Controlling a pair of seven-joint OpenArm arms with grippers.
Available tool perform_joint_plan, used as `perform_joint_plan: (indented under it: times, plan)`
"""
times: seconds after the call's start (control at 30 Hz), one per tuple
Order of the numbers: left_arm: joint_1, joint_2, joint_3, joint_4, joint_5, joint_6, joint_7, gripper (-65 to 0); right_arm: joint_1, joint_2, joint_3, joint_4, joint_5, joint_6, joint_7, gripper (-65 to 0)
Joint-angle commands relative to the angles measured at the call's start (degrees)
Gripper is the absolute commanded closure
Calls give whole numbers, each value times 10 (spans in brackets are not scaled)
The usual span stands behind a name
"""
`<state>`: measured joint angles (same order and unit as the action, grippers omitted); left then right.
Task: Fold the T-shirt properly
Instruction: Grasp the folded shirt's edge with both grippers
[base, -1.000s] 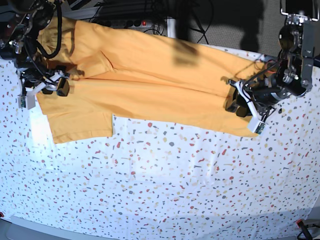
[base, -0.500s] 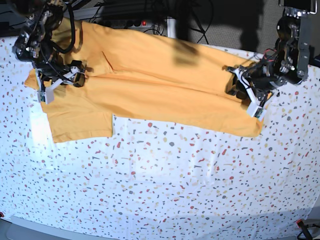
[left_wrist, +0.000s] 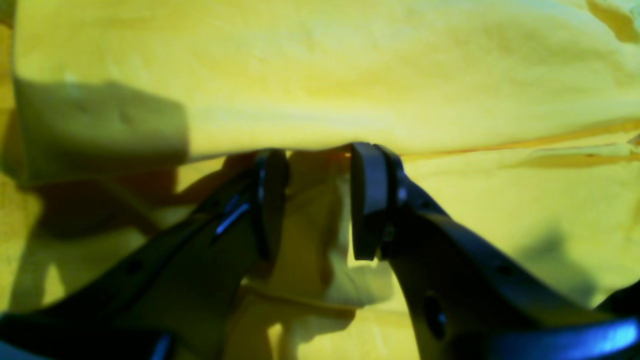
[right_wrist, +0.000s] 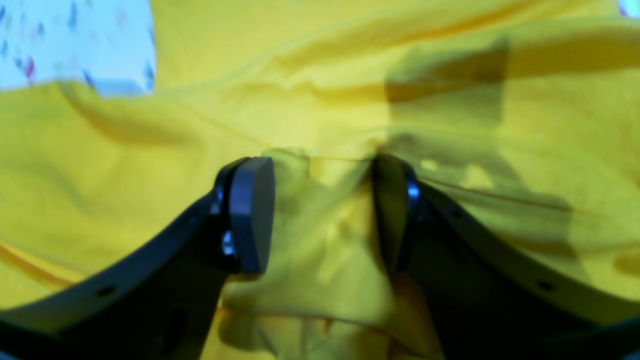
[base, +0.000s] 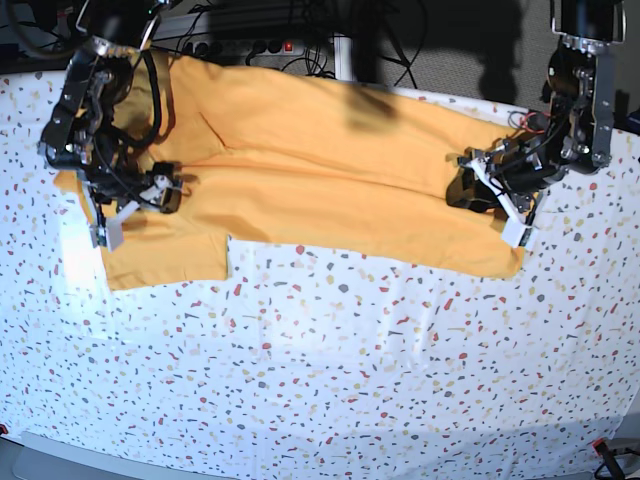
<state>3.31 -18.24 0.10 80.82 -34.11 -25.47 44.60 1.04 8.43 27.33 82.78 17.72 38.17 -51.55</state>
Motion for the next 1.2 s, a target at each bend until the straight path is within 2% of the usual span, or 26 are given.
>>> perform_joint_plan:
  times: [0.0, 0.1, 0.2, 0.27, 0.43, 0.57, 0.7, 0.93, 1.07, 1.17]
  plan:
    - [3, -2, 4, -6, 27, 13, 33, -215, 10, 1, -10, -19, -13, -1, -16, -321]
    - [3, -2, 4, -6, 33, 13, 32, -215, 24, 1, -29, -56, -15, -1, -4, -321]
    - [3, -2, 4, -6, 59, 13, 8, -215, 36, 2, -45, -72, -52, -8, 35, -321]
    - [-1, 1, 4, -6, 72, 17, -3, -215, 54, 4, -49, -79, -75, -26, 37, -321]
    - [-24, 12, 4, -6, 73, 21, 4, -215, 89, 27, -50, -84, -70, -28, 22, -321]
    - [-46, 12, 4, -6, 71, 21, 32, -215, 96, 45, -50, -83, -28, -17, 18, -321]
    - [-76, 12, 4, -3, 64, 21, 82, -216, 103, 59, -48, -76, 4, 0, 16, -321]
    - [-150, 12, 4, -1, 9, 21, 218, -216, 129, 62, -48, -43, 10, 0, 13, -321]
    - [-183, 11, 4, -1, 0, 21, 209, -215, 155, 64, -48, -33, 10, 0, 6, -321]
    - [-200, 11, 4, -1, 0, 21, 193, -216, 179, 70, -48, -33, 0, 0, 30, -321]
